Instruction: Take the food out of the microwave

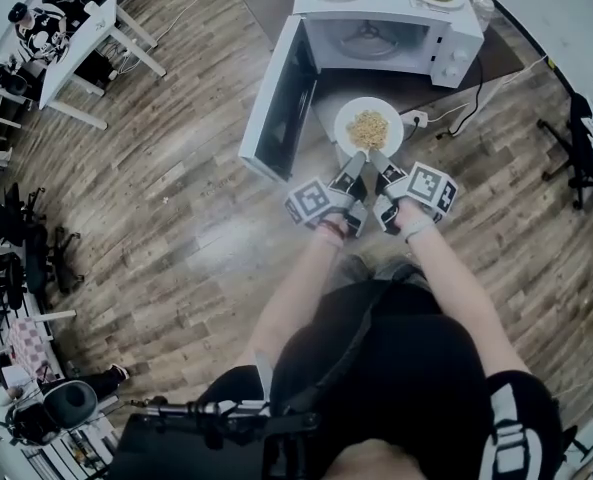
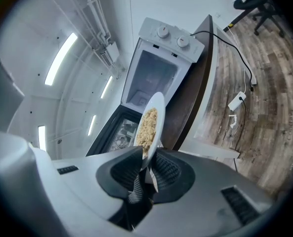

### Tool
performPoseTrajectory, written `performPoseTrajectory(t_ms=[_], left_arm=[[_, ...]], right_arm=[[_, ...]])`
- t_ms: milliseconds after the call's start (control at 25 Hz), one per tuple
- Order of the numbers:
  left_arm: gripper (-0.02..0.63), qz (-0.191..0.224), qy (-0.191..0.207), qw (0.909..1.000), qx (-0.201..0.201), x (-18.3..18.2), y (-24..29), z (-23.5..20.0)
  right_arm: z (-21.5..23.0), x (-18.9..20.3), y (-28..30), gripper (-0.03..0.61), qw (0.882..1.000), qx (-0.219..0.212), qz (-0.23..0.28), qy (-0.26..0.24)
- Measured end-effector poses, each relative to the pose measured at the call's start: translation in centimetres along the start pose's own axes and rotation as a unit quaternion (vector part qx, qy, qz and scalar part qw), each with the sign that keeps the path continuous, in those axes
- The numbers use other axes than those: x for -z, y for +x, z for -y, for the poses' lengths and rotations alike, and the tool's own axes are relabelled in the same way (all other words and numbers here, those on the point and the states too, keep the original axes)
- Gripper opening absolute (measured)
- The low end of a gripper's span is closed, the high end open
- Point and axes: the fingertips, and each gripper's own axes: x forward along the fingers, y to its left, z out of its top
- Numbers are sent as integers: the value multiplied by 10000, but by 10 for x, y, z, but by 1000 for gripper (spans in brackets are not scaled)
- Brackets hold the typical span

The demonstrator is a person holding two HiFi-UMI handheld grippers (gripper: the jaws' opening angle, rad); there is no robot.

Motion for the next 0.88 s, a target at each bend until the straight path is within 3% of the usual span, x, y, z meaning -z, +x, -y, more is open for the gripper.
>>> performPoseTrajectory(t_ms=[400,640,880], left_arm=[[31,79,202,9998,-48,23,-3,16],[31,145,-101,9997,-169,48,-14,14],[31,152,-69,9996,-218,60,-21,20]], right_arm=[[0,-1,-29,60,9998,-7,-171,-72],[6,11,-49,60,9992,19,-392,-40],[5,17,-64,60,9989,-28,-464,-19]])
